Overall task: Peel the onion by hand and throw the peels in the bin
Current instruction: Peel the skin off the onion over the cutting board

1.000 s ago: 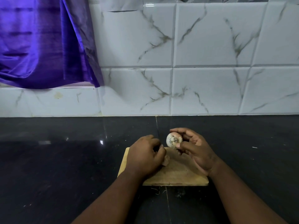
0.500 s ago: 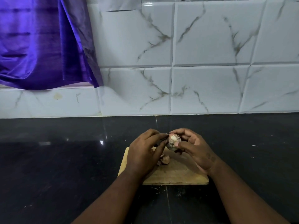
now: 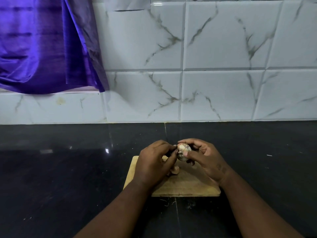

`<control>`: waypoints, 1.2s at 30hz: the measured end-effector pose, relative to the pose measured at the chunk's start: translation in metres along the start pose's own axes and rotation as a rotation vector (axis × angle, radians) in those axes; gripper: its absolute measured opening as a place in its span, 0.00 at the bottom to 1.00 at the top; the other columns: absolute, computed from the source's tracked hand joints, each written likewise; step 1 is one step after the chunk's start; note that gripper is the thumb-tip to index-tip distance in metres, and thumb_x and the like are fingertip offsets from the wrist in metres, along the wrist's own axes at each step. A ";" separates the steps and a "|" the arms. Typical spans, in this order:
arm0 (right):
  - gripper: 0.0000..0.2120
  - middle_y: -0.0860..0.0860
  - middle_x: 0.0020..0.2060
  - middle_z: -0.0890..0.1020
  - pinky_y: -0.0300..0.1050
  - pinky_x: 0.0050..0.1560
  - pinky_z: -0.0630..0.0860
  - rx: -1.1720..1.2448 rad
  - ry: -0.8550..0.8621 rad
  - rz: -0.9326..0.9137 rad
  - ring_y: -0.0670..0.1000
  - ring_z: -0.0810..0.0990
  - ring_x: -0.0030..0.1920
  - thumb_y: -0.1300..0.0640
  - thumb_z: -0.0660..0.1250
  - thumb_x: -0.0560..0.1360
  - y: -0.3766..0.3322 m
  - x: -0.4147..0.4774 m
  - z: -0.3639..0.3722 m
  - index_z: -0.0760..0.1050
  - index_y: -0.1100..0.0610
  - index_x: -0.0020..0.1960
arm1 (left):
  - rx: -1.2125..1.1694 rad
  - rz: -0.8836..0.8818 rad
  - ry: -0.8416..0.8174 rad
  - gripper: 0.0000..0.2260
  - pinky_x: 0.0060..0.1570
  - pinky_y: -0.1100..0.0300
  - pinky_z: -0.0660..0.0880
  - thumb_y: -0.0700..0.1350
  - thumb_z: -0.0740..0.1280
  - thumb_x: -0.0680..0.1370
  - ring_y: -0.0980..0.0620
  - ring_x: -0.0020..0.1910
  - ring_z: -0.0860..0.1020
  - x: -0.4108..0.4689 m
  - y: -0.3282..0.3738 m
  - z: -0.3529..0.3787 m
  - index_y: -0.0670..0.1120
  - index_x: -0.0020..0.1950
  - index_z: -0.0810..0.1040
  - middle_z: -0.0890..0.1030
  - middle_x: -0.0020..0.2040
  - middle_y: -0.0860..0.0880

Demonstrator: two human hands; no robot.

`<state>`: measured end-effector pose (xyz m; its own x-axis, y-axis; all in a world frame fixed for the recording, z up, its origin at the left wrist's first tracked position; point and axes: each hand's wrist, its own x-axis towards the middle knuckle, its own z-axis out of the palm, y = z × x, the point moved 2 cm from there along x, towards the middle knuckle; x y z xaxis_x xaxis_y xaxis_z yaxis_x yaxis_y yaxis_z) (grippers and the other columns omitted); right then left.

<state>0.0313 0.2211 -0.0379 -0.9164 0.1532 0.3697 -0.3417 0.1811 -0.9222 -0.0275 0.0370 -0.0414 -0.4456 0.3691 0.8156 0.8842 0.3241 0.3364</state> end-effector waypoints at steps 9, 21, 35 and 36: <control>0.14 0.54 0.52 0.88 0.36 0.38 0.77 0.011 -0.026 -0.005 0.47 0.85 0.47 0.67 0.71 0.75 -0.002 -0.001 0.003 0.84 0.57 0.59 | 0.098 -0.037 -0.018 0.03 0.38 0.58 0.76 0.45 0.73 0.78 0.58 0.40 0.75 0.002 0.003 0.001 0.50 0.49 0.80 0.78 0.44 0.57; 0.15 0.54 0.49 0.86 0.41 0.35 0.75 0.251 0.025 0.001 0.50 0.82 0.44 0.62 0.66 0.71 -0.006 0.001 0.000 0.85 0.53 0.54 | 0.214 -0.178 -0.274 0.07 0.38 0.58 0.70 0.53 0.67 0.79 0.57 0.41 0.73 -0.001 -0.001 0.006 0.54 0.43 0.74 0.76 0.41 0.55; 0.20 0.60 0.60 0.83 0.66 0.53 0.83 0.180 -0.054 0.081 0.68 0.84 0.55 0.72 0.64 0.79 -0.003 -0.003 0.004 0.81 0.54 0.64 | 0.122 -0.032 -0.019 0.09 0.40 0.64 0.73 0.53 0.66 0.82 0.61 0.43 0.77 0.000 0.004 -0.002 0.52 0.58 0.82 0.80 0.47 0.58; 0.20 0.60 0.59 0.84 0.64 0.52 0.84 0.180 -0.047 0.075 0.67 0.85 0.55 0.72 0.65 0.78 -0.003 -0.002 0.005 0.80 0.55 0.65 | 0.119 -0.023 -0.019 0.09 0.40 0.64 0.74 0.53 0.66 0.82 0.61 0.44 0.77 0.000 0.004 -0.002 0.52 0.58 0.83 0.81 0.48 0.58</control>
<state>0.0336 0.2157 -0.0363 -0.9478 0.1137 0.2978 -0.3004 -0.0058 -0.9538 -0.0236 0.0365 -0.0390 -0.4693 0.3763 0.7988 0.8513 0.4332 0.2960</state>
